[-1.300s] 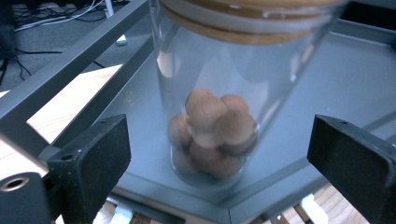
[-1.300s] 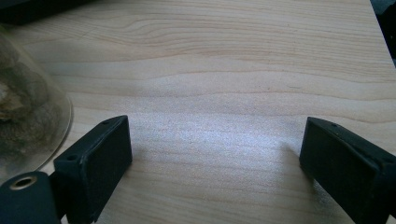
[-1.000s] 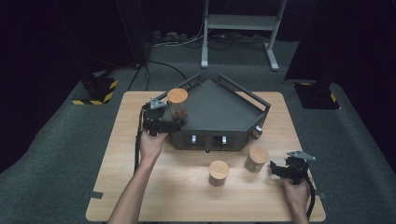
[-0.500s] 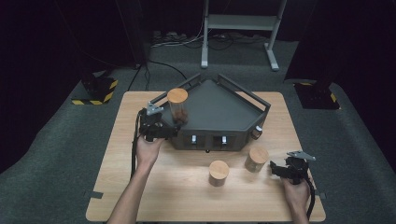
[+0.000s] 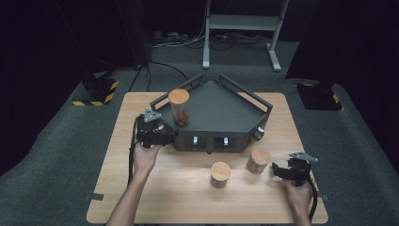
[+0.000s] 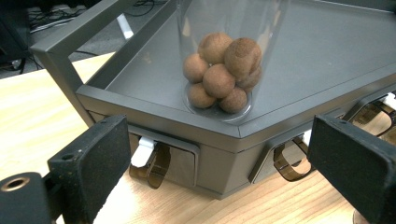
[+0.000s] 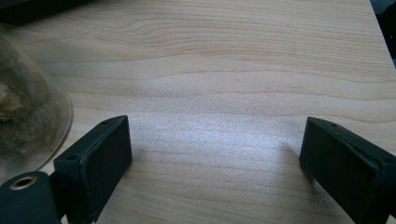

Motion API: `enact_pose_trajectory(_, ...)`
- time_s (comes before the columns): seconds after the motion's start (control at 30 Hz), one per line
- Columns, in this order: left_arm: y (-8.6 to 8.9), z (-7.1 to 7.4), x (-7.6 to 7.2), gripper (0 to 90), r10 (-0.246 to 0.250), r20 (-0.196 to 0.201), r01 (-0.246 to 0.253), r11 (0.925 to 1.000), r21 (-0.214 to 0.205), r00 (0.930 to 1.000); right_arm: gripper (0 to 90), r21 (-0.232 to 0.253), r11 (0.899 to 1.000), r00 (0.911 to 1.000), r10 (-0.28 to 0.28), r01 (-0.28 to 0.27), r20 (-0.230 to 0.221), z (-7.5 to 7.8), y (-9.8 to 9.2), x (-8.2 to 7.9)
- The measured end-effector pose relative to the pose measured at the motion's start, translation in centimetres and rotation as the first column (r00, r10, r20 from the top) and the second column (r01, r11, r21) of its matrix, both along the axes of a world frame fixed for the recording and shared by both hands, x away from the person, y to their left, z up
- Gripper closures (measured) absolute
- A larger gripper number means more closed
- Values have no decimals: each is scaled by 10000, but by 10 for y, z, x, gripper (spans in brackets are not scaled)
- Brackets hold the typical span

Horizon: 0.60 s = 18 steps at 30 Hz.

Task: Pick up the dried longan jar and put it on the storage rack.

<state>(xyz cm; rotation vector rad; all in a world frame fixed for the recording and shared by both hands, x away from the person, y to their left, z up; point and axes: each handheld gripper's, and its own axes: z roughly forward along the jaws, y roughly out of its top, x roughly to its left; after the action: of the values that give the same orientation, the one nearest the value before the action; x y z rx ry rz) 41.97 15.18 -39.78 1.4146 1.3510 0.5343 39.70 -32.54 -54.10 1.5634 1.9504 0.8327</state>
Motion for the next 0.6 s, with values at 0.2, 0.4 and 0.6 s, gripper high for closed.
enact_pose_trajectory(0.2, 1, 0, -6, 62, -8, 119, 8, 10000, 54, 9999, 88, -8, 10000, 10000, 5, -5, 1, 0, 0, 0)
enact_pose_trajectory(0.4, 6, -2, -10, 62, 54, 84, -55, 9999, 103, 10000, 88, 0, 10000, 10000, 1, -1, 6, 0, 0, 0)
enact_pose_trajectory(0.6, 8, -8, -14, 62, 79, 21, -79, 10000, 5, 10000, 88, -2, 10000, 10000, 0, 0, 8, 0, 0, 0)
